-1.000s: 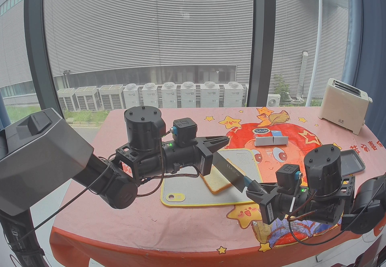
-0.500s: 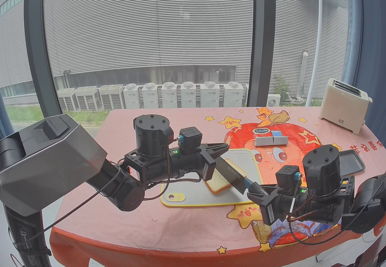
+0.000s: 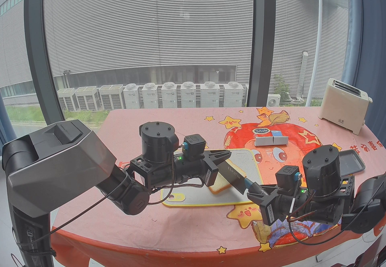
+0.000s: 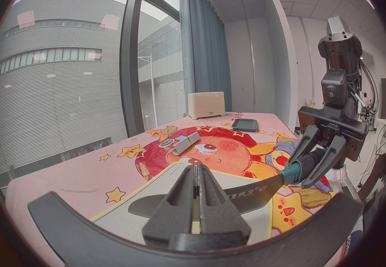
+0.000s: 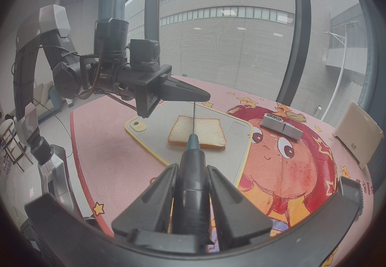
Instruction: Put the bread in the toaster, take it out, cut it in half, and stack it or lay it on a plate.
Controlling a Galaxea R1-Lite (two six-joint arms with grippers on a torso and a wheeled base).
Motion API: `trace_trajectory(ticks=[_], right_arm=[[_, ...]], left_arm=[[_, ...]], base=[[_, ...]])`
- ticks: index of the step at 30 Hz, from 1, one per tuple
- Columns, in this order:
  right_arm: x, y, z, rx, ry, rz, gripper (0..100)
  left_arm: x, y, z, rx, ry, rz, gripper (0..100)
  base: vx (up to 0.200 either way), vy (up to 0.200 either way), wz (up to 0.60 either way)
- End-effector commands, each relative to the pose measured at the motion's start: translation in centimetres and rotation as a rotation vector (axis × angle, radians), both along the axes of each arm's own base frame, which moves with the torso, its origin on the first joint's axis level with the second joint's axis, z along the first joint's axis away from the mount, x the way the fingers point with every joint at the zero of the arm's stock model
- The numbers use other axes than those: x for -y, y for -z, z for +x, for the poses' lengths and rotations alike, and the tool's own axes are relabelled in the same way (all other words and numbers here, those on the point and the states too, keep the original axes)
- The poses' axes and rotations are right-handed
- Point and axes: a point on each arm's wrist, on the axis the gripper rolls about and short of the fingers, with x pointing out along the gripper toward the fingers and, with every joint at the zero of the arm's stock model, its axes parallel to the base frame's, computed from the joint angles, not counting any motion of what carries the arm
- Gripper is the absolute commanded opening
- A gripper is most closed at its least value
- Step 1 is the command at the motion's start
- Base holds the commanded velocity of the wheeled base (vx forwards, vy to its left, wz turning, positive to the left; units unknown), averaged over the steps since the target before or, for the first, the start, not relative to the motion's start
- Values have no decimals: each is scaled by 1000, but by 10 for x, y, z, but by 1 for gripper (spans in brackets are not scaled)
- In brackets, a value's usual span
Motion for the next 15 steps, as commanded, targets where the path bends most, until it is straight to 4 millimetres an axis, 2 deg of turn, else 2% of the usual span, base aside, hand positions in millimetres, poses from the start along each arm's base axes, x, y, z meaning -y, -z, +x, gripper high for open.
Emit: trace_trajectory(ticks=[1, 15], right_arm=[[0, 0, -1, -1, -3, -1, 0], [0, 2, -2, -6, -4, -7, 0]], left_arm=[[0, 5, 0, -9, 0, 7, 0], [2, 22, 2, -19, 2, 14, 0]], base=[[0, 0, 0], [0, 0, 0]])
